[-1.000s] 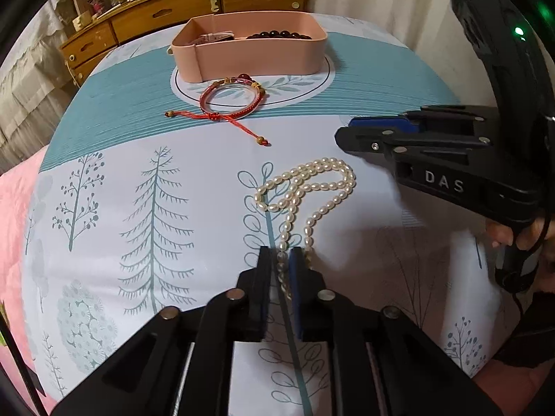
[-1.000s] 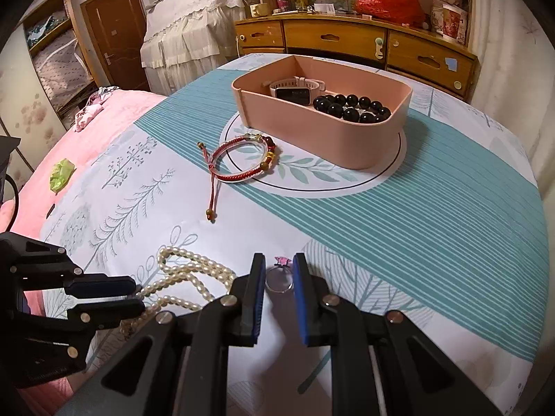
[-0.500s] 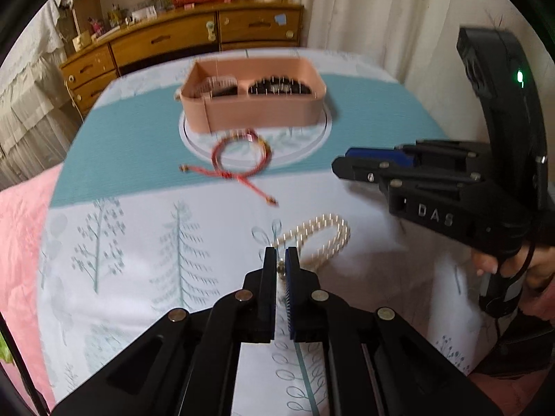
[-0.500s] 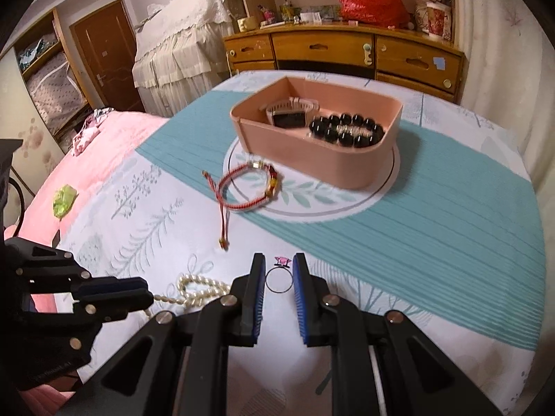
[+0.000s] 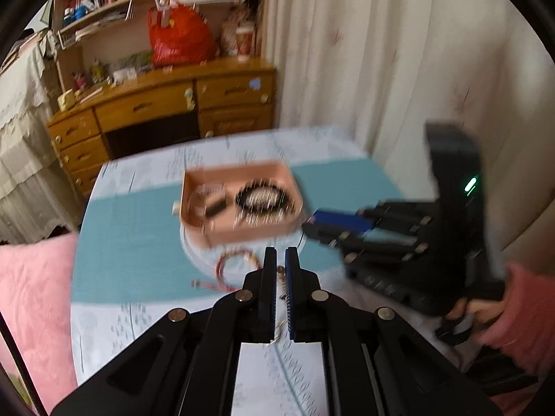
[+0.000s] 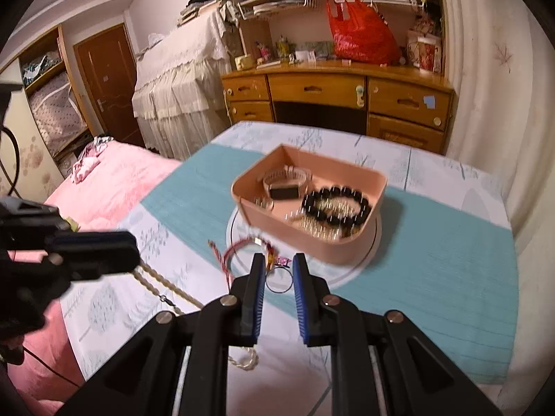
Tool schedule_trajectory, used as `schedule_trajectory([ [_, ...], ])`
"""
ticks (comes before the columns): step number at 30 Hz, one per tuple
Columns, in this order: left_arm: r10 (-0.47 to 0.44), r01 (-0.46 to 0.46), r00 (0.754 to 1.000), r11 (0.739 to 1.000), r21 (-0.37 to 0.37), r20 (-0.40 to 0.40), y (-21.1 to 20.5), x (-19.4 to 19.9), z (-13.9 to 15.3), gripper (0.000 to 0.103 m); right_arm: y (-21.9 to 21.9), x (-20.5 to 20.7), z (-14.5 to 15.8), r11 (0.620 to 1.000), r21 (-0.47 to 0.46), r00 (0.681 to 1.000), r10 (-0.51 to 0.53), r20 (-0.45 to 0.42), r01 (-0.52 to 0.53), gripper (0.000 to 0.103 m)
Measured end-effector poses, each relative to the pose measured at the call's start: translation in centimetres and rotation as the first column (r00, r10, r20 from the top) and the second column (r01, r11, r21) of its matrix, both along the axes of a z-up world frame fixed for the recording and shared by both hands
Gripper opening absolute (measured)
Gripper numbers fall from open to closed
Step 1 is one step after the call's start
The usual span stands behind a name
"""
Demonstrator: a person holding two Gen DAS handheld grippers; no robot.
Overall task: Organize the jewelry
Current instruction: 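Grasp the pearl strand with the left tool while the right tool grasps the silver ring, then drop the ring into the tray with the right tool while the left tool carries the pearls there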
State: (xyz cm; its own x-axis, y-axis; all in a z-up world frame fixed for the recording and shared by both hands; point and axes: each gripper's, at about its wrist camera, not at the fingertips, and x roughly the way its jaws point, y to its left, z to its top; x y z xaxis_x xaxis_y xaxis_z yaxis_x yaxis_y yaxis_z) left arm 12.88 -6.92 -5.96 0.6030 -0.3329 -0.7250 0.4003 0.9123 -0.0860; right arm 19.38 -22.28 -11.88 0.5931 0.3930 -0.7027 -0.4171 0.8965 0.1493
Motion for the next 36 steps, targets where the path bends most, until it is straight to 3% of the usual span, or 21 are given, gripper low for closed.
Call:
schedule_trajectory([
  [8, -0.011, 0.028, 0.991, 0.991, -0.131, 0.133, 0.8, 3.4, 5.9, 0.002, 0.3, 2.7, 2.3, 0.998, 0.024, 0.996, -0.061, 0.066, 0.06, 0.016],
  [14, 0.001, 0.05, 0.963, 0.982, -0.18, 0.27, 1.1, 6.9, 9.0, 0.002, 0.1, 4.9, 2.9, 0.993, 0.036, 0.988, -0.115, 0.101, 0.112, 0.016],
  [17, -0.003, 0.046, 0.969, 0.985, -0.168, 0.248, 1.2, 8.9, 8.2, 0.002, 0.1, 5.9, 2.4, 0.989, 0.037, 0.985, -0.145, 0.095, 0.142, 0.016],
  [20, -0.003, 0.022, 0.987, 0.993, -0.116, 0.162, 0.9, 11.4, 5.9, 0.004, 0.1, 7.1, 1.3, 0.984, 0.027, 0.982, -0.18, 0.056, 0.178, 0.016],
  [21, -0.011, 0.022, 0.993, 0.996, -0.089, 0.12, 0.8, 12.2, 4.9, 0.012, 0.0, 7.4, 0.9, 0.981, 0.027, 0.98, -0.192, 0.043, 0.191, 0.016],
  [22, -0.02, 0.023, 0.997, 0.998, -0.053, 0.07, 0.5, 13.1, 3.9, 0.041, 0.0, 7.8, 0.4, 0.979, 0.032, 0.979, -0.201, 0.023, 0.2, 0.021],
  [23, -0.018, 0.018, 0.999, 1.0, -0.019, 0.033, 0.2, 13.8, 3.1, 0.057, -0.2, 8.4, -0.3, 0.976, 0.04, 0.977, -0.211, -0.017, 0.212, 0.028],
  [24, 0.0, 0.0, 1.0, 1.0, 0.016, 0.009, 0.2, 14.3, 2.3, 0.081, -0.2, 8.5, -0.8, 0.974, 0.04, 0.975, -0.219, -0.039, 0.221, 0.051],
  [25, 0.013, -0.014, 1.0, 1.0, 0.025, 0.01, 0.4, 14.5, 1.9, 0.082, -0.4, 8.7, -1.3, 0.969, 0.039, 0.968, -0.243, -0.06, 0.245, 0.068],
  [28, 0.008, -0.008, 1.0, 1.0, 0.003, -0.026, 1.3, 15.1, 1.1, 0.084, -0.7, 8.2, -1.5, 0.957, 0.064, 0.959, -0.28, -0.049, 0.283, 0.069],
  [31, 0.034, -0.031, 0.997, 0.999, 0.045, -0.062, 1.9, 15.6, 0.1, 0.093, -0.9, 7.6, -1.6, 0.946, 0.09, 0.95, -0.306, -0.057, 0.311, 0.07],
  [36, 0.026, -0.014, 0.994, 0.994, 0.112, -0.108, 3.4, 15.2, -2.2, 0.094, -0.2, 5.8, -2.3, 0.949, 0.087, 0.953, -0.3, -0.051, 0.303, 0.07],
])
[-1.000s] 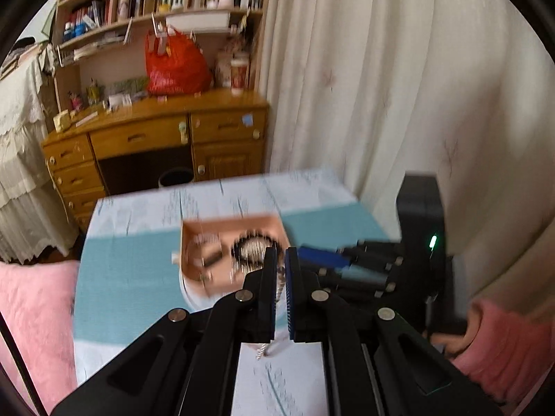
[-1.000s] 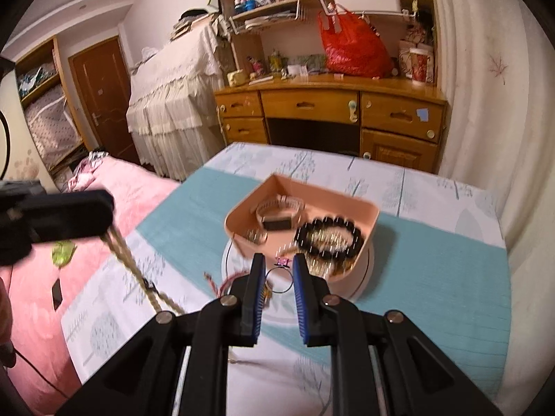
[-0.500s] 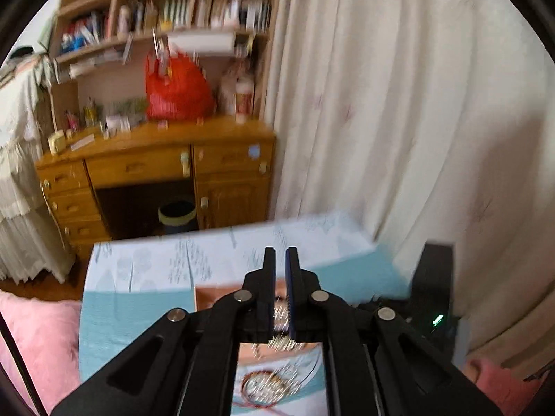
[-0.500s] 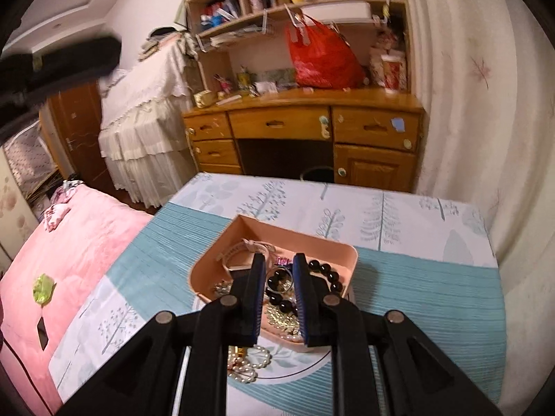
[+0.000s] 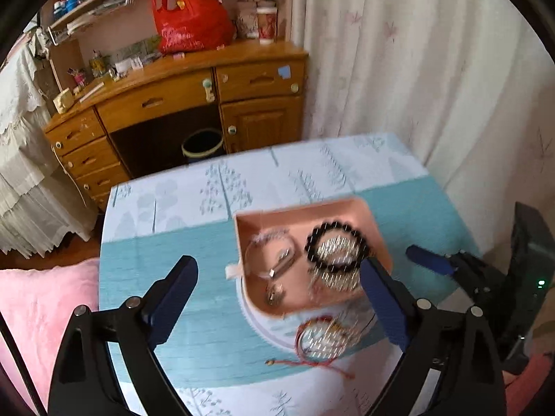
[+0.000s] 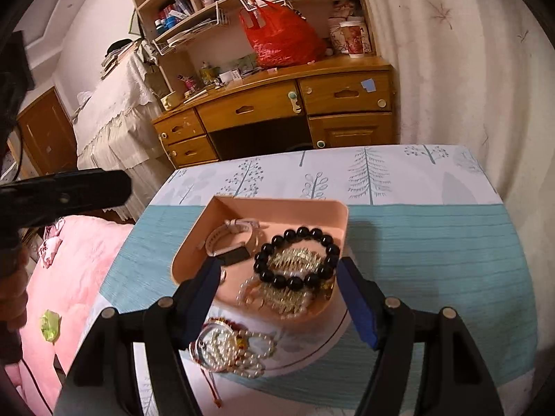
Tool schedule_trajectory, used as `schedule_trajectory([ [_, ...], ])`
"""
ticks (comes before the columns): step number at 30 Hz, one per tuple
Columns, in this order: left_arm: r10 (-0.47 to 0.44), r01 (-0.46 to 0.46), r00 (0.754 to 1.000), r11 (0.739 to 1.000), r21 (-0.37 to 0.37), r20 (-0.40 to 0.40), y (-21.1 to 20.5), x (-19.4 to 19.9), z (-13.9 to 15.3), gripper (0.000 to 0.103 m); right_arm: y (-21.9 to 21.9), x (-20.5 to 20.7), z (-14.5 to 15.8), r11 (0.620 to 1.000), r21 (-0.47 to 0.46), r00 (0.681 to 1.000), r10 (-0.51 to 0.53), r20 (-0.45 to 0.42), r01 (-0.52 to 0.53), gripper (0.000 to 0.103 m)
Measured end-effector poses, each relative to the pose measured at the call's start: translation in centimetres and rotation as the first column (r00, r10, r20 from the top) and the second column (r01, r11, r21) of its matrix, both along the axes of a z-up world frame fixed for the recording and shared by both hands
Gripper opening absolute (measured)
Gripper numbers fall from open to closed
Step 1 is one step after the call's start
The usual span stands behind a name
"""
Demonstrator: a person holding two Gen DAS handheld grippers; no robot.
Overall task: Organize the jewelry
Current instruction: 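Drop the ring into the tray with the right tool while the left tool carries the pearls there, then grasp the red string bracelet with the left tool and drop it into the tray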
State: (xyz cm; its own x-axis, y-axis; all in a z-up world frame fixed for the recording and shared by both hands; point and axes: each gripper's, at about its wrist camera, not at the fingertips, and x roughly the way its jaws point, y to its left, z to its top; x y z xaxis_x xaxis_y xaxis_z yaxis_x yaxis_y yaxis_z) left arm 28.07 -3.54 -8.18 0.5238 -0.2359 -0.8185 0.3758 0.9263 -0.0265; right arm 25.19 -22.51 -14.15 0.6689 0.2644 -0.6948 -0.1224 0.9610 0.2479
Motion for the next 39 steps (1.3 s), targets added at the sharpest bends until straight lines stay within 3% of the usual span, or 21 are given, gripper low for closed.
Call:
schedule_trajectory([
  [6, -0.053, 0.06, 0.993, 0.996, 0.062, -0.102, 1.7, -1.9, -3.8, 0.094, 2.3, -2.3, -2.4, 0.991, -0.055, 0.99, 0.12, -0.068, -0.124, 0.07],
  [8, -0.09, 0.103, 0.987, 0.991, 0.089, -0.136, 2.1, -2.8, -5.3, 0.094, 3.4, -3.1, -3.4, 0.973, -0.122, 0.978, 0.184, -0.1, -0.196, 0.07],
  [10, -0.138, 0.158, 0.976, 0.981, 0.113, -0.168, 2.3, -3.6, -6.9, 0.094, 4.4, -3.9, -4.2, 0.942, -0.191, 0.959, 0.258, -0.117, -0.276, 0.07],
  [14, -0.24, 0.269, 0.953, 0.951, 0.154, -0.183, 2.0, -5.0, -9.1, 0.094, 6.4, -4.9, -5.9, 0.839, -0.346, 0.908, 0.391, -0.152, -0.42, 0.07],
  [17, -0.319, 0.342, 0.933, 0.93, 0.137, -0.168, 1.6, -5.8, -10.2, 0.094, 7.1, -5.0, -6.6, 0.786, -0.391, 0.877, 0.453, -0.162, -0.478, 0.068],
  [19, -0.36, 0.379, 0.92, 0.917, 0.122, -0.153, 1.2, -6.1, -10.6, 0.094, 7.2, -4.7, -6.5, 0.78, -0.388, 0.869, 0.472, -0.149, -0.49, 0.061],
  [23, -0.408, 0.421, 0.902, 0.902, 0.089, -0.139, 0.6, -6.0, -11.1, 0.094, 7.3, -3.9, -6.6, 0.788, -0.345, 0.858, 0.491, -0.15, -0.511, 0.051],
  [28, -0.424, 0.434, 0.896, 0.898, 0.064, -0.133, -0.3, -5.6, -11.5, 0.094, 7.1, -3.0, -6.5, 0.768, -0.406, 0.864, 0.481, -0.148, -0.496, 0.005],
  [32, -0.415, 0.426, 0.9, 0.902, 0.072, -0.132, -1.2, -5.2, -12.3, 0.094, 6.1, -2.8, -6.1, 0.789, -0.394, 0.88, 0.449, -0.154, -0.471, 0.005],
  [35, -0.42, 0.431, 0.898, 0.9, 0.07, -0.134, -2.1, -4.8, -12.9, 0.094, 5.3, -3.2, -5.2, 0.834, -0.349, 0.903, 0.415, -0.115, -0.427, 0.005],
  [39, -0.396, 0.405, 0.913, 0.907, 0.113, -0.095, -3.3, -4.5, -13.5, 0.094, 3.9, -3.2, -3.8, 0.897, -0.29, 0.942, 0.324, -0.081, -0.334, 0.005],
])
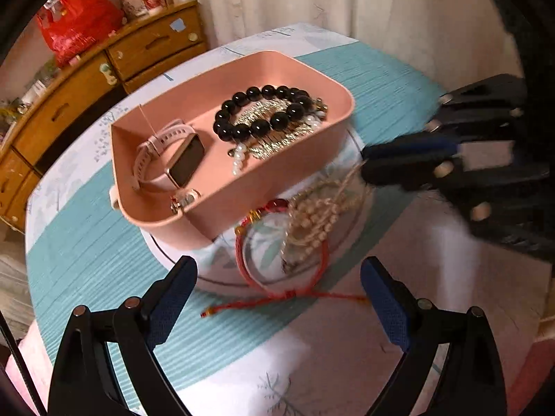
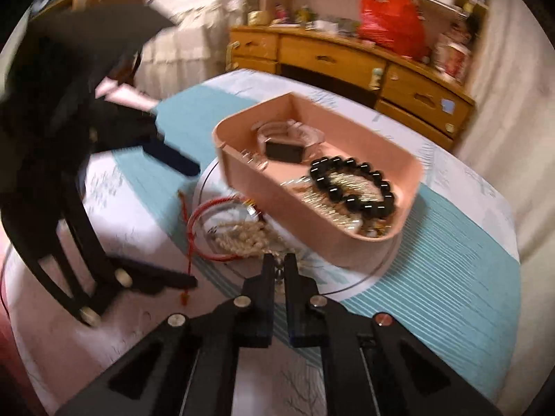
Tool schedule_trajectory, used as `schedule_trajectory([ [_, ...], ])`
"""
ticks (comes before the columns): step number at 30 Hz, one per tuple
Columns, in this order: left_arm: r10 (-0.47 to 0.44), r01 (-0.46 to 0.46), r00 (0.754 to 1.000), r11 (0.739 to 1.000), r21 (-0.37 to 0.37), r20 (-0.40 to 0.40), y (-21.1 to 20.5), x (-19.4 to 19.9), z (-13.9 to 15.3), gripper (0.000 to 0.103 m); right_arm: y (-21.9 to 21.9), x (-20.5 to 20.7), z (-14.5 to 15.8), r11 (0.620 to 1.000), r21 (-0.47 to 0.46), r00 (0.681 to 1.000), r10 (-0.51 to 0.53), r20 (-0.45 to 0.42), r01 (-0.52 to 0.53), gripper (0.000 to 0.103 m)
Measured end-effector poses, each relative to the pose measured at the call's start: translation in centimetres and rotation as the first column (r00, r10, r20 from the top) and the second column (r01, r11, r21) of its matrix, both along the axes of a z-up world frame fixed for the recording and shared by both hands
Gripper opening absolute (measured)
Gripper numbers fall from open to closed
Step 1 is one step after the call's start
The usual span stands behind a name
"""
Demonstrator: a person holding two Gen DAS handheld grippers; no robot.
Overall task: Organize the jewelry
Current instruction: 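Grasp the red string bracelet with the left tool and drop it into the tray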
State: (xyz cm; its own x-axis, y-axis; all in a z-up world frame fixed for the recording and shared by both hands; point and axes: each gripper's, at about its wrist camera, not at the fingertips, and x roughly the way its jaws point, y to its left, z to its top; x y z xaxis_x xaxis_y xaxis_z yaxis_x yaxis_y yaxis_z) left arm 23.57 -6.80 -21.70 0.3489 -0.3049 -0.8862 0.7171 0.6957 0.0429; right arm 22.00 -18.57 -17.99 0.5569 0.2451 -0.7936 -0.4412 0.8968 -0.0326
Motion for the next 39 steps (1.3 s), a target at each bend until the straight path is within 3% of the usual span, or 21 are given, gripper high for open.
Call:
schedule_trajectory([
  [6, 0.016, -0.017, 1.0, 0.999, -0.037, -0.017, -0.8, 0.5, -0.6, 0.094, -3.3, -0.6, 2.5, 0.98, 0.155, 0.992, -0.126, 0.006, 0.124, 0.005],
  [9, 0.022, -0.022, 1.0, 0.999, -0.027, -0.006, -1.3, 0.7, -1.1, 0.083, -4.5, -0.9, 3.5, 0.972, 0.183, 0.988, -0.154, 0.024, 0.147, 0.005],
  [12, 0.028, -0.029, 1.0, 0.997, -0.065, -0.014, -1.1, 0.7, -1.0, 0.061, -5.1, -1.1, 4.3, 0.969, 0.196, 0.986, -0.162, 0.037, 0.152, 0.005],
  [20, 0.059, -0.059, 0.998, 0.998, -0.037, 0.006, -1.1, 0.9, -0.1, 0.06, -6.1, -1.3, 6.5, 0.951, 0.259, 0.979, -0.192, 0.07, 0.168, 0.005],
  [33, 0.084, -0.077, 0.994, 0.993, -0.087, 0.073, -0.2, -0.3, 8.8, 0.06, -6.4, 0.8, 13.5, 0.934, 0.334, 0.954, -0.208, 0.216, 0.128, 0.005],
  [39, 0.162, -0.13, 0.97, 0.976, -0.175, 0.182, 0.6, 1.4, 13.8, 0.06, -6.3, 2.1, 17.7, 0.939, 0.329, 0.933, -0.2, 0.301, 0.095, 0.005],
])
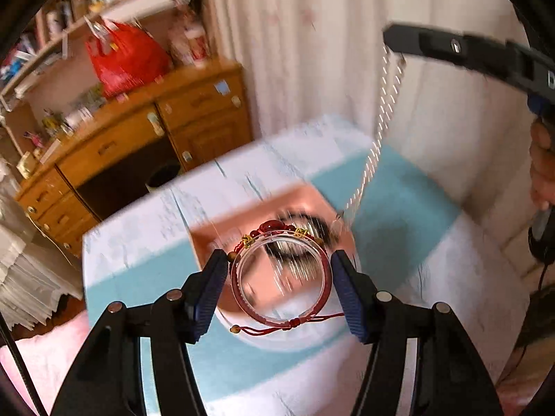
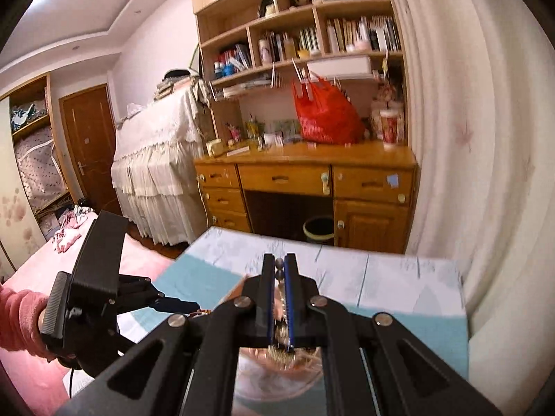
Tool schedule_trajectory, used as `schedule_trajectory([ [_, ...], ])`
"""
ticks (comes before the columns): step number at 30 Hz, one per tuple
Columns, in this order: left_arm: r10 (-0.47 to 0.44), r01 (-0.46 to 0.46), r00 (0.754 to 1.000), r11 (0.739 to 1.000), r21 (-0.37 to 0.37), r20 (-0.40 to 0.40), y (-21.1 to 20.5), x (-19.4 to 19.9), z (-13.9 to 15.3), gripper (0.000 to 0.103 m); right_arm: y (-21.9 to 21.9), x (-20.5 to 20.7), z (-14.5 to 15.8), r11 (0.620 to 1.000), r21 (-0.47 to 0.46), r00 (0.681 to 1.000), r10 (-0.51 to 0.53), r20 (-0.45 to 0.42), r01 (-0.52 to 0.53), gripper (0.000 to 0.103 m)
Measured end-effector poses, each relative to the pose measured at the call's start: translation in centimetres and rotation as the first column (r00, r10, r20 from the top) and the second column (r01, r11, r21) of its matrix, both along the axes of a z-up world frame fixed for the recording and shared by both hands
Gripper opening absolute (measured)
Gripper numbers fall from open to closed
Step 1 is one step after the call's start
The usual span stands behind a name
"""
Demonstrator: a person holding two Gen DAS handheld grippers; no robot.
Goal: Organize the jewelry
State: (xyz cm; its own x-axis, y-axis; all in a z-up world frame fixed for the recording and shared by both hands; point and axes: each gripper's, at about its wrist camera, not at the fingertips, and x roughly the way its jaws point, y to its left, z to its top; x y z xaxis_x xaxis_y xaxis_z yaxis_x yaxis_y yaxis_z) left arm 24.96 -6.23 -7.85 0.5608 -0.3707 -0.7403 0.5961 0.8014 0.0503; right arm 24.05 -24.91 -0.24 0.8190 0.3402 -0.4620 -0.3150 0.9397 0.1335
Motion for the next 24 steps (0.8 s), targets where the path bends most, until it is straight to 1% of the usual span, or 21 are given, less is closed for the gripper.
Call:
schedule_trajectory([
  [2, 0.025, -0.024, 1.0, 0.998, -0.051, 0.015, 0.5, 0.8, 0.8, 0.06, 0.1, 0.5, 1.2, 1.0, 0.003, 1.0, -0.008, 0.03, 0.008, 0.005],
  [5, 0.06, -0.059, 0.998, 0.992, -0.111, 0.004, 1.1, 2.3, 0.9, 0.06, 0.4, 1.0, 2.0, 1.0, 0.003, 0.998, -0.027, 0.058, 0.027, 0.005],
  [8, 0.078, -0.079, 0.997, 0.985, -0.153, -0.01, 1.4, 3.4, -0.3, 0.06, 1.2, 1.4, 1.4, 0.999, 0.001, 0.997, -0.054, 0.052, 0.054, 0.005],
  [9, 0.077, -0.08, 0.997, 0.985, -0.151, -0.028, 1.5, 4.0, -0.9, 0.061, 1.5, 1.6, 0.9, 0.998, -0.002, 0.997, -0.064, 0.036, 0.064, 0.005],
  [10, 0.07, -0.078, 0.996, 0.989, -0.125, -0.062, 1.3, 4.6, -2.1, 0.073, 1.8, 1.8, 0.0, 0.997, -0.009, 0.997, -0.078, 0.007, 0.078, 0.005],
  [11, 0.064, -0.072, 0.992, 0.995, -0.068, -0.113, 1.0, 5.2, -3.5, 0.082, 2.2, 2.2, -1.1, 0.996, -0.024, 0.995, -0.088, -0.041, 0.087, 0.005],
  [12, 0.075, -0.077, 0.987, 0.997, -0.003, -0.142, 0.7, 5.6, -4.8, 0.089, 2.4, 2.5, -2.0, 0.995, -0.037, 0.992, -0.099, -0.08, 0.096, 0.007],
  [13, 0.083, -0.078, 0.985, 0.996, 0.038, -0.148, 0.6, 5.6, -5.6, 0.089, 2.6, 2.8, -3.3, 0.992, -0.049, 0.983, -0.121, -0.135, 0.115, 0.011],
  [14, 0.086, -0.075, 0.986, 0.994, 0.081, -0.145, 0.7, 5.4, -6.3, 0.089, 2.7, 3.0, -4.9, 0.988, -0.057, 0.968, -0.15, -0.202, 0.142, 0.014],
  [16, 0.077, -0.058, 0.988, 0.989, 0.137, -0.136, 1.2, 4.7, -7.3, 0.09, 2.8, 2.9, -7.2, 0.983, -0.058, 0.936, -0.183, -0.301, 0.174, 0.033],
  [17, 0.073, -0.05, 0.988, 0.986, 0.157, -0.139, 1.5, 4.4, -7.6, 0.09, 2.7, 2.7, -8.3, 0.981, -0.048, 0.918, -0.192, -0.347, 0.187, 0.039],
  [18, 0.075, -0.049, 0.987, 0.983, 0.175, -0.144, 1.8, 4.0, -7.9, 0.09, 2.9, 2.2, -9.4, 0.979, -0.045, 0.897, -0.2, -0.394, 0.199, 0.052],
  [19, 0.082, -0.052, 0.985, 0.981, 0.189, -0.153, 2.4, 3.6, -8.2, 0.09, 3.0, 1.8, -10.2, 0.977, -0.049, 0.883, -0.208, -0.421, 0.207, 0.065],
  [21, 0.095, -0.055, 0.977, 0.977, 0.204, -0.192, 3.5, 2.4, -9.0, 0.09, 3.4, 0.8, -12.0, 0.969, -0.075, 0.839, -0.24, -0.489, 0.234, 0.079],
  [22, 0.102, -0.056, 0.971, 0.977, 0.208, -0.217, 4.1, 1.7, -9.4, 0.09, 3.7, 0.1, -13.3, 0.964, -0.099, 0.804, -0.26, -0.535, 0.246, 0.08],
  [24, 0.116, -0.049, 0.948, 0.974, 0.223, -0.297, 5.2, -0.1, -10.4, 0.09, 4.2, -1.4, -15.2, 0.963, -0.112, 0.751, -0.261, -0.607, 0.245, 0.081],
])
